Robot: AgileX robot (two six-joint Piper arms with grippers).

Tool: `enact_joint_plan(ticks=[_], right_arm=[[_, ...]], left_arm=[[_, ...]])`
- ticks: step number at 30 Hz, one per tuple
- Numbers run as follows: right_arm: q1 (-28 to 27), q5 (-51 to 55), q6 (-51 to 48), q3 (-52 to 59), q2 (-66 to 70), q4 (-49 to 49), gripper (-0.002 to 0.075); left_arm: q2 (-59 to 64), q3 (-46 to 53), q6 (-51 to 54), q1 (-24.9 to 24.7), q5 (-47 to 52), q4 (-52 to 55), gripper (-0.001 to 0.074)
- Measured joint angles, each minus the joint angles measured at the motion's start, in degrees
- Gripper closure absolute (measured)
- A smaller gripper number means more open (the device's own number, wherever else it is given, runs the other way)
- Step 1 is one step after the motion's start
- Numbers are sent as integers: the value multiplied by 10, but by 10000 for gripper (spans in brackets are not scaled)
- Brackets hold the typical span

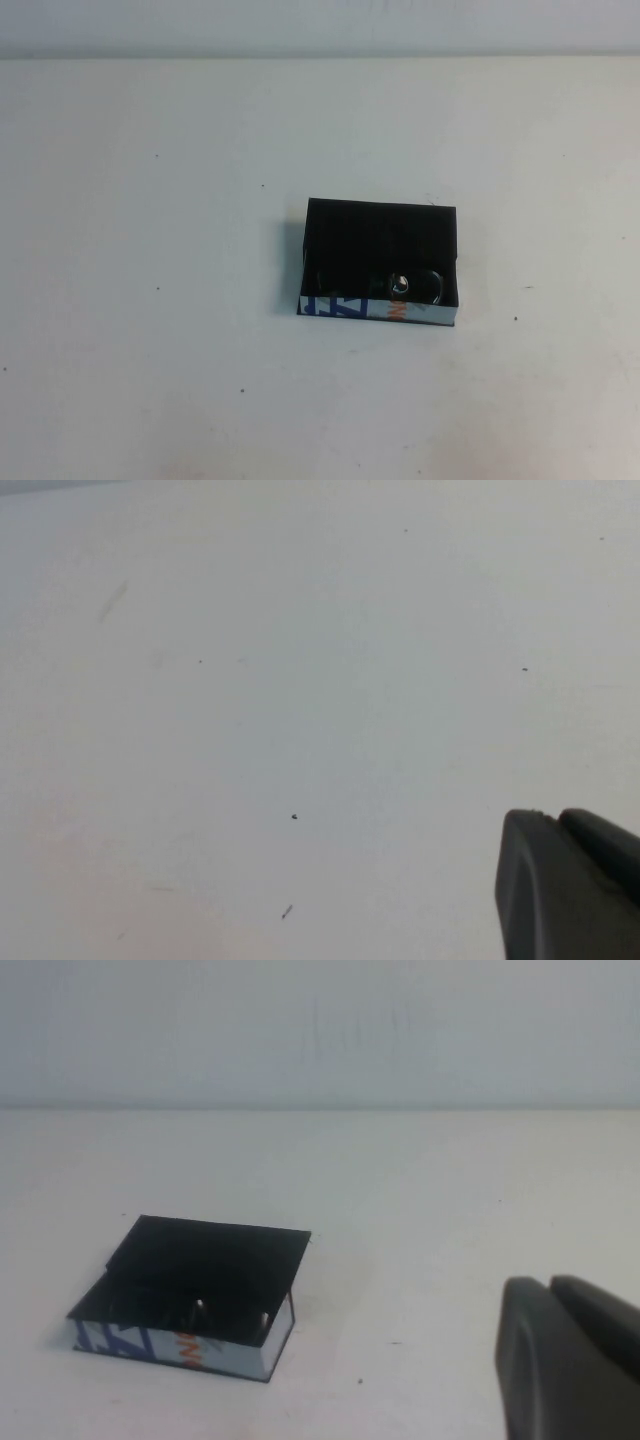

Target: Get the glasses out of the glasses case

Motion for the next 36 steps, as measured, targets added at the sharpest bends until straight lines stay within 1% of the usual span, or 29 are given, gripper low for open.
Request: enact_joint_plan(ticks=[2, 6, 10, 12, 18, 23, 29, 36], right_arm=[[0, 36, 0, -40, 20, 3, 744], [0, 34, -23, -62, 85, 7, 744], [0, 31, -111, -82, 185, 22, 744], [10, 30, -154, -106, 236, 30, 744], [68, 46, -276, -230, 410, 41, 744], [111, 121, -363, -339, 563, 42, 744], [139, 212, -431, -463, 726, 36, 744], [177, 327, -472, -624, 913, 14, 744]], left_arm=[[0, 0, 0, 0, 0, 0, 739], [0, 0, 0, 0, 0, 0, 739], [0, 0, 0, 0, 0, 0, 739], [0, 0, 0, 0, 0, 0, 739], [0, 0, 0, 0, 0, 0, 739], [0, 0, 0, 0, 0, 0, 739], [0, 0, 0, 0, 0, 0, 739], [0, 0, 0, 0, 0, 0, 739]])
